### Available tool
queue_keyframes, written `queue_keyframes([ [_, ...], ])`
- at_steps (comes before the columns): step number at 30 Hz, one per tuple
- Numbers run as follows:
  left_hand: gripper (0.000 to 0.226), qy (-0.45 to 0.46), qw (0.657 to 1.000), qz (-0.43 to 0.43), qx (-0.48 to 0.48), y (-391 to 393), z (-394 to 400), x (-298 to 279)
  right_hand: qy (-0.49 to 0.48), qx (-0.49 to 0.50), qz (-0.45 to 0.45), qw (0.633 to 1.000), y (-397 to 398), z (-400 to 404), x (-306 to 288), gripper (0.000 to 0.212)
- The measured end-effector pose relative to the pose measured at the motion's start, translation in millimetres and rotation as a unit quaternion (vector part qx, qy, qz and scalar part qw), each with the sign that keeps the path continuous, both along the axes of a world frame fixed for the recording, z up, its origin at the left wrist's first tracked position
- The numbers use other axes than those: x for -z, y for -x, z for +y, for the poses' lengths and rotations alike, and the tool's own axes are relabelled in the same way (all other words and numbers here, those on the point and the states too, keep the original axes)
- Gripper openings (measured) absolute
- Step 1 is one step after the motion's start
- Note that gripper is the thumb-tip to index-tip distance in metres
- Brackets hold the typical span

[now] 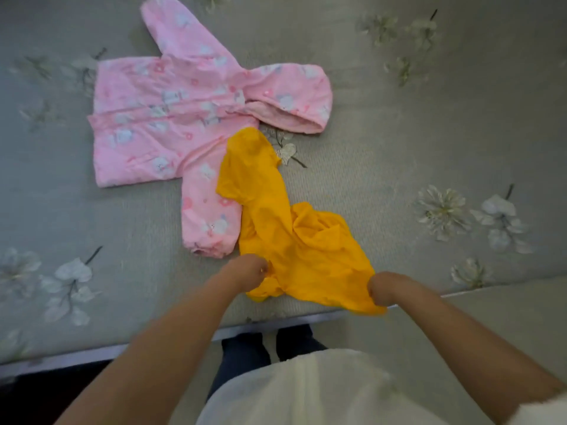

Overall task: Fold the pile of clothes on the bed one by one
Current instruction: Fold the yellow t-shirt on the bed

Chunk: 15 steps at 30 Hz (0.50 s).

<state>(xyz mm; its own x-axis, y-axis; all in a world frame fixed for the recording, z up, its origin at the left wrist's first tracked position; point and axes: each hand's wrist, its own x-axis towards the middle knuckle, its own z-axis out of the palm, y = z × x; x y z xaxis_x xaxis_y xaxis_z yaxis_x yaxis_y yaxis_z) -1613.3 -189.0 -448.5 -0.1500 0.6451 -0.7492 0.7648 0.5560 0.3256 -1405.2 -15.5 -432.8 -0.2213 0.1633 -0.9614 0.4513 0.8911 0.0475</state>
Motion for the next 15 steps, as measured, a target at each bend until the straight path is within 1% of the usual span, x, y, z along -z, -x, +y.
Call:
queue_keyframes([
  [1, 0.033, 0.002, 1.000, 0.009, -0.028, -2.0, -4.4, 7.3, -0.010, -0.005, 0.016, 1.000, 5.0, -0.4, 6.7, 0.032],
  [2, 0.034, -0.005, 0.998, 0.021, -0.065, -2.4, -8.0, 14.0, -0.021, -0.005, 0.053, 0.998, 12.4, -0.2, 13.7, 0.032],
  [4, 0.037, -0.036, 0.989, 0.043, -0.140, 1.2, -10.4, 24.8, -0.039, 0.012, 0.164, 0.986, 37.2, 1.9, 27.1, 0.033],
  [7, 0.038, -0.075, 0.964, 0.071, -0.245, 5.7, -12.4, 43.2, -0.059, 0.027, 0.336, 0.940, 83.7, -3.6, 48.3, 0.045],
  [8, 0.037, -0.088, 0.953, 0.088, -0.275, 6.6, -14.2, 50.2, -0.067, 0.027, 0.379, 0.923, 100.3, -10.1, 56.9, 0.051],
  [9, 0.037, -0.098, 0.942, 0.093, -0.306, 6.0, -16.6, 57.5, -0.075, 0.030, 0.402, 0.912, 116.8, -18.7, 64.7, 0.058],
  [10, 0.038, -0.098, 0.932, 0.078, -0.341, 3.7, -19.4, 65.4, -0.082, 0.039, 0.405, 0.910, 132.8, -28.2, 72.7, 0.066],
  [11, 0.038, -0.084, 0.921, 0.049, -0.376, -0.2, -23.2, 73.5, -0.088, 0.055, 0.389, 0.915, 146.5, -39.0, 81.2, 0.071],
  [12, 0.035, -0.060, 0.915, 0.020, -0.398, -6.2, -27.2, 80.6, -0.096, 0.070, 0.365, 0.923, 156.9, -49.1, 89.7, 0.071],
  [13, 0.029, -0.044, 0.912, 0.000, -0.409, -12.6, -31.8, 86.2, -0.103, 0.075, 0.344, 0.930, 163.9, -57.4, 97.7, 0.063],
  [15, 0.018, -0.062, 0.897, -0.011, -0.438, -21.0, -41.6, 95.0, -0.109, 0.057, 0.337, 0.933, 170.1, -64.3, 106.5, 0.033],
])
